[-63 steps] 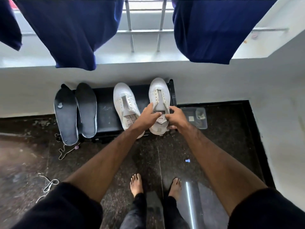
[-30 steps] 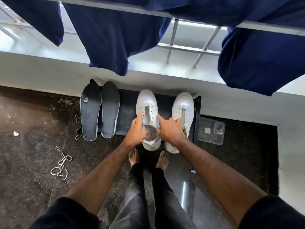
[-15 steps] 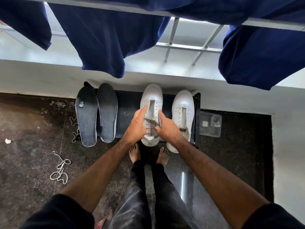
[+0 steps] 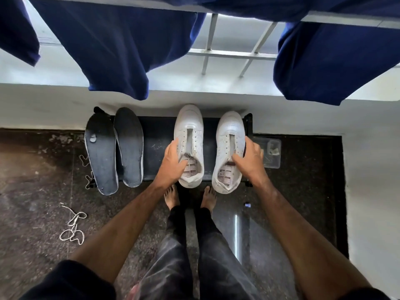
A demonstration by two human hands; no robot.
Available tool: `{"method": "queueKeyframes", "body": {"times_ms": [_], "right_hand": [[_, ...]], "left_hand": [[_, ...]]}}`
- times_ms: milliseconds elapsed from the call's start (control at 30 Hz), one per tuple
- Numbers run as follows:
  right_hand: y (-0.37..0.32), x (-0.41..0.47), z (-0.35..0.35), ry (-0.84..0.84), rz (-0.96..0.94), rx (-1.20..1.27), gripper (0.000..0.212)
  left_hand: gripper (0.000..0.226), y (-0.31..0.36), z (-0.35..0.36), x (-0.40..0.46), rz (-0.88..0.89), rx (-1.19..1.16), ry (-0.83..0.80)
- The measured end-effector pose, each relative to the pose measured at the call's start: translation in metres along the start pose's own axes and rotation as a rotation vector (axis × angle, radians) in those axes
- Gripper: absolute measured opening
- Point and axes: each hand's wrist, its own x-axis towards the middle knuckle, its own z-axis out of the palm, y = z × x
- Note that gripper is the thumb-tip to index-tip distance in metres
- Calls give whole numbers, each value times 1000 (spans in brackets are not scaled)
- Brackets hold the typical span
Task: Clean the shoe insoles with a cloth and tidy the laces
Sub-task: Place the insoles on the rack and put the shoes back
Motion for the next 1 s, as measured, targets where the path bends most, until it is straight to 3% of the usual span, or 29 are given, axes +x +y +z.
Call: {"method": "queueKeyframes", "body": {"times_ms": [133, 700, 1000], "right_hand": [[12, 6, -1, -215, 14, -56, 95], [-16, 8, 26, -79, -154, -357, 78], [-22, 7, 28, -26, -142, -286, 79]], "left_hand": [[80, 0, 5, 5, -62, -33, -28], [98, -2, 11, 4, -38, -33, -44], [106, -12, 9, 5, 2, -11, -9]]}}
